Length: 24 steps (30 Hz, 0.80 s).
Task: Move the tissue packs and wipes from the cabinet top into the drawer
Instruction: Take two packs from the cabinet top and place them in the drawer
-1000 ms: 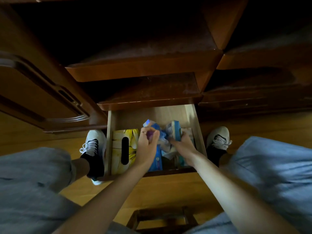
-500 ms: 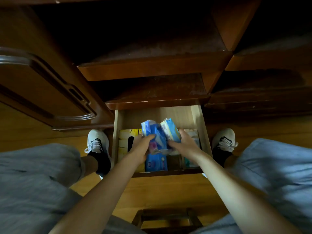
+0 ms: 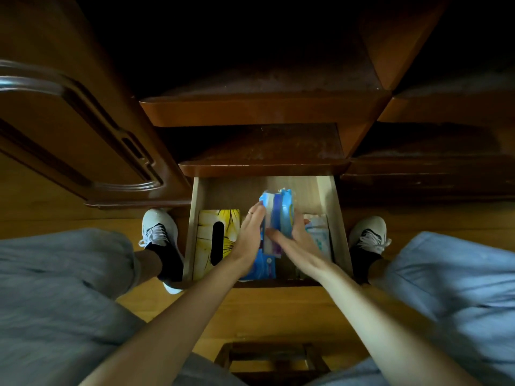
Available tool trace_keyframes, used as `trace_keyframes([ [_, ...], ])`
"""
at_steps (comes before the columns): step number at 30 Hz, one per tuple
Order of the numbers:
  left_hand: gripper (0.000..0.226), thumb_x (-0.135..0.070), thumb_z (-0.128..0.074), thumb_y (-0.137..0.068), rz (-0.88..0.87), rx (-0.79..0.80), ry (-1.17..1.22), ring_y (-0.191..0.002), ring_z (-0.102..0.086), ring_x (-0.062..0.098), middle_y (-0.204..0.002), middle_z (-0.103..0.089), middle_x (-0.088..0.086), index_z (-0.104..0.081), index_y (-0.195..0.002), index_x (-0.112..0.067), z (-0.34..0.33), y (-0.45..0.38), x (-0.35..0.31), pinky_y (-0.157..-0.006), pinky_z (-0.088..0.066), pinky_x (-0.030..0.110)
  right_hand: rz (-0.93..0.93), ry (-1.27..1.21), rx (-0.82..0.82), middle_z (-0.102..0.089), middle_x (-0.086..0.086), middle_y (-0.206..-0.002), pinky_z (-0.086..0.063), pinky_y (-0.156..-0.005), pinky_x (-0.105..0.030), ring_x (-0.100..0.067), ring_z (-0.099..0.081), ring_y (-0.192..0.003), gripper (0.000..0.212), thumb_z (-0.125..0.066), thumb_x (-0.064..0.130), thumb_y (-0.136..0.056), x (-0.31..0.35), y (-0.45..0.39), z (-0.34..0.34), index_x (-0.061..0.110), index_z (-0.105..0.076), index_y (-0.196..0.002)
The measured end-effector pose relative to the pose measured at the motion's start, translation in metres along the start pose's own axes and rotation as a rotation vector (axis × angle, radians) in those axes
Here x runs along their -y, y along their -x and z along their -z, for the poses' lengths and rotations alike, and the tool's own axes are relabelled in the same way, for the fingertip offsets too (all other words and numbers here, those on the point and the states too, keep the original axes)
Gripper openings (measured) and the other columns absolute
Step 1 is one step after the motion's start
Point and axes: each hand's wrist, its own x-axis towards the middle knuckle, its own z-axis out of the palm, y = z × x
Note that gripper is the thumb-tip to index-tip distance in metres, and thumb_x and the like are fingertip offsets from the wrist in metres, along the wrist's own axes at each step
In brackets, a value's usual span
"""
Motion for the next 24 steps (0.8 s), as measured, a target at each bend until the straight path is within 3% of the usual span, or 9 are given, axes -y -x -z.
trace_keyframes([
  [3,0.053,-0.052,-0.029,-0.107,0.176,0.052,0.144,-0.125,-0.058,0.013,-0.141,-0.059,0.0,-0.065,-0.134,-0.025,0.007,-0.001,-0.008,-0.086,-0.056,0.038,0.026,-0.005,-0.113,-0.06,0.023,-0.12,-0.057,-0.074,-0.015,0.007,-0.064,-0.105,0.082,-0.086,0.043,-0.079,0.001,-0.003,0.008,0.031,-0.035,-0.142],
  [5,0.048,-0.046,-0.037,-0.108,0.133,0.022,0.071,-0.129,-0.055,0.016,-0.137,-0.063,0.0,-0.07,-0.129,-0.018,0.006,-0.003,-0.013,-0.09,-0.057,0.039,0.006,-0.043,-0.196,-0.06,0.014,-0.121,-0.058,-0.073,-0.017,0.007,-0.065,-0.103,0.084,-0.088,0.03,-0.078,-0.001,-0.006,0.014,0.023,-0.034,-0.142],
  [7,0.036,-0.032,-0.052,-0.106,0.001,-0.097,-0.113,-0.126,-0.06,0.022,-0.134,-0.063,0.002,-0.064,-0.134,-0.014,0.005,-0.006,-0.015,-0.092,-0.059,0.038,-0.045,-0.125,-0.255,-0.061,0.015,-0.115,-0.056,-0.066,-0.015,0.014,-0.065,-0.094,0.078,-0.083,0.025,-0.078,0.0,-0.007,0.022,0.029,-0.034,-0.139],
  [8,0.041,-0.028,-0.059,-0.102,-0.037,-0.163,-0.172,-0.124,-0.061,0.023,-0.137,-0.06,0.002,-0.055,-0.141,-0.015,0.006,-0.008,-0.014,-0.093,-0.059,0.039,-0.06,-0.181,-0.263,-0.063,0.011,-0.115,-0.058,-0.066,-0.017,0.01,-0.067,-0.094,0.075,-0.08,0.025,-0.078,0.001,-0.008,0.026,0.031,-0.035,-0.138],
  [11,0.065,-0.033,-0.069,-0.094,0.14,-0.16,0.037,-0.114,-0.069,0.026,-0.139,-0.061,0.009,-0.039,-0.15,-0.018,0.013,-0.011,-0.016,-0.089,-0.06,0.042,-0.065,-0.301,-0.157,-0.066,0.003,-0.121,-0.061,-0.067,-0.026,-0.007,-0.074,-0.097,0.068,-0.075,0.024,-0.079,0.003,-0.009,0.03,0.035,-0.041,-0.138],
  [14,0.051,-0.036,-0.065,-0.097,0.204,-0.045,0.153,-0.11,-0.071,0.031,-0.131,-0.067,0.016,-0.047,-0.139,-0.013,0.013,-0.012,-0.012,-0.086,-0.06,0.045,-0.036,-0.196,-0.047,-0.061,0.001,-0.128,-0.059,-0.067,-0.021,-0.003,-0.072,-0.098,0.063,-0.071,0.027,-0.09,0.002,-0.008,0.023,0.037,-0.037,-0.143],
  [19,0.062,-0.019,-0.064,-0.099,0.079,-0.147,0.147,-0.112,-0.071,0.025,-0.135,-0.063,0.007,-0.033,-0.152,-0.031,0.012,-0.017,0.001,-0.093,-0.058,0.053,0.009,0.071,-0.098,-0.055,0.006,-0.138,-0.062,-0.077,-0.027,-0.004,-0.068,-0.107,0.081,-0.059,0.06,-0.095,0.005,-0.005,0.013,0.039,-0.012,-0.157],
  [22,0.05,-0.016,-0.057,-0.103,0.107,-0.162,0.175,-0.102,-0.074,0.021,-0.126,-0.068,0.003,-0.041,-0.148,-0.032,0.006,-0.02,0.017,-0.079,-0.063,0.042,0.091,0.231,-0.155,-0.055,0.02,-0.132,-0.06,-0.07,-0.019,0.007,-0.067,-0.096,0.073,-0.05,0.056,-0.102,-0.003,-0.003,0.001,0.033,-0.011,-0.16],
  [24,0.046,-0.012,-0.057,-0.103,0.15,-0.146,0.154,-0.098,-0.074,0.022,-0.13,-0.067,0.007,-0.043,-0.144,-0.027,0.001,-0.026,0.027,-0.075,-0.062,0.038,0.035,0.183,-0.193,-0.057,0.01,-0.137,-0.063,-0.078,-0.03,-0.002,-0.068,-0.102,0.069,-0.055,0.046,-0.103,-0.012,-0.004,0.001,0.028,-0.019,-0.159],
])
